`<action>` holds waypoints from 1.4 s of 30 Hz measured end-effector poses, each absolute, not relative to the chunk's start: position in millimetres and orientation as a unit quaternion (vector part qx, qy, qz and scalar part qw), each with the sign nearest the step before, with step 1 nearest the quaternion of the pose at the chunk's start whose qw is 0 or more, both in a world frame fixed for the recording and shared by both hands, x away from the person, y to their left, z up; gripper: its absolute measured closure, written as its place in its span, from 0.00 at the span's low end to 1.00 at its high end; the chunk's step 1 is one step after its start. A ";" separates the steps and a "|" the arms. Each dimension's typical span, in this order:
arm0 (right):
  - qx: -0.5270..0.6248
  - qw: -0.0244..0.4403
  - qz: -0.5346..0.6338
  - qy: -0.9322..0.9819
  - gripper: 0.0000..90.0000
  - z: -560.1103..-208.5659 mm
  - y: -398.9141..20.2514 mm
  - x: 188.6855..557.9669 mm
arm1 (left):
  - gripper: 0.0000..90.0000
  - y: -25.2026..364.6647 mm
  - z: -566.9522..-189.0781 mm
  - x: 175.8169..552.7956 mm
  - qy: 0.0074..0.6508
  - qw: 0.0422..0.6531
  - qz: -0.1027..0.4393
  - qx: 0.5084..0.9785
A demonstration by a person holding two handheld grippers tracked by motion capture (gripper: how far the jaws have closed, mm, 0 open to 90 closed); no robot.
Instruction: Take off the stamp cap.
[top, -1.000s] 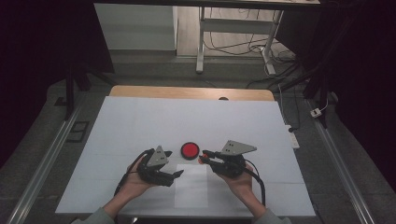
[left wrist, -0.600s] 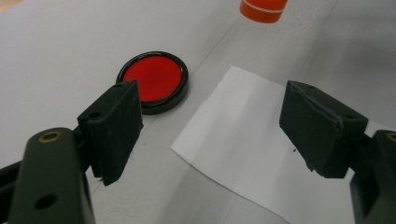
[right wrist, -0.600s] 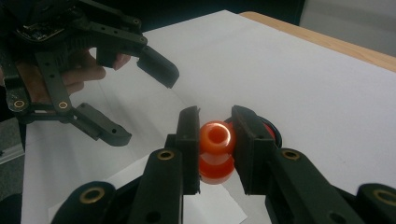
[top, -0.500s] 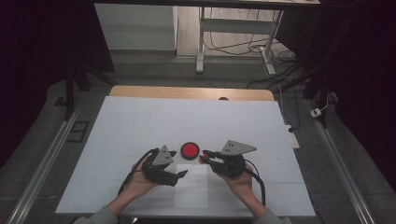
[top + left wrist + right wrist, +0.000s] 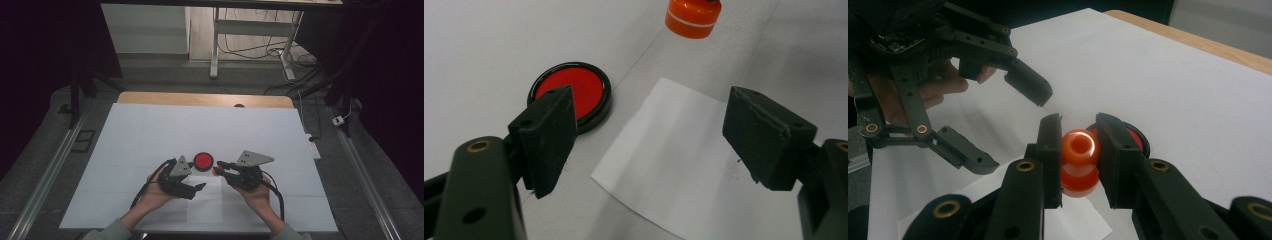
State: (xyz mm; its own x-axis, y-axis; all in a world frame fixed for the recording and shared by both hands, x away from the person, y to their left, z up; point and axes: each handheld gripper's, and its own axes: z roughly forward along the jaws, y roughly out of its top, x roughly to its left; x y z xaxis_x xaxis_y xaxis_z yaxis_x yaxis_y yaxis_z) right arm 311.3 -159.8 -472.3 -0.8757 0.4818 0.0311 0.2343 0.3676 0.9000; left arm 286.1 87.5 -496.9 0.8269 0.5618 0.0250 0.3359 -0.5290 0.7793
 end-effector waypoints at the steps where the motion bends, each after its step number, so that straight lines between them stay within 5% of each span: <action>1: 0.219 0.119 0.518 0.818 0.80 -472.3 -159.7 311.2 | 0.25 86.4 -497.2 286.4 0.260 0.410 0.136 0.863; 27: 0.216 0.115 0.517 0.820 0.80 -475.3 -151.8 311.0 | 0.28 64.0 -497.8 294.3 0.255 0.419 0.126 0.862; 42: 0.213 0.114 0.519 0.820 0.80 -477.0 -147.0 311.6 | 0.43 59.5 -499.1 295.1 0.249 0.421 0.134 0.862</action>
State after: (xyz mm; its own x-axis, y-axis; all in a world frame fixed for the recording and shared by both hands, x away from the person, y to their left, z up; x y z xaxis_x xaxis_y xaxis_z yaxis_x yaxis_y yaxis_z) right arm 311.6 -147.0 -477.0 -0.8831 0.4679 0.0352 0.2320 0.3702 0.8995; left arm 295.1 59.5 -499.1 0.8400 0.5421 0.0218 0.3160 -0.5214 0.7927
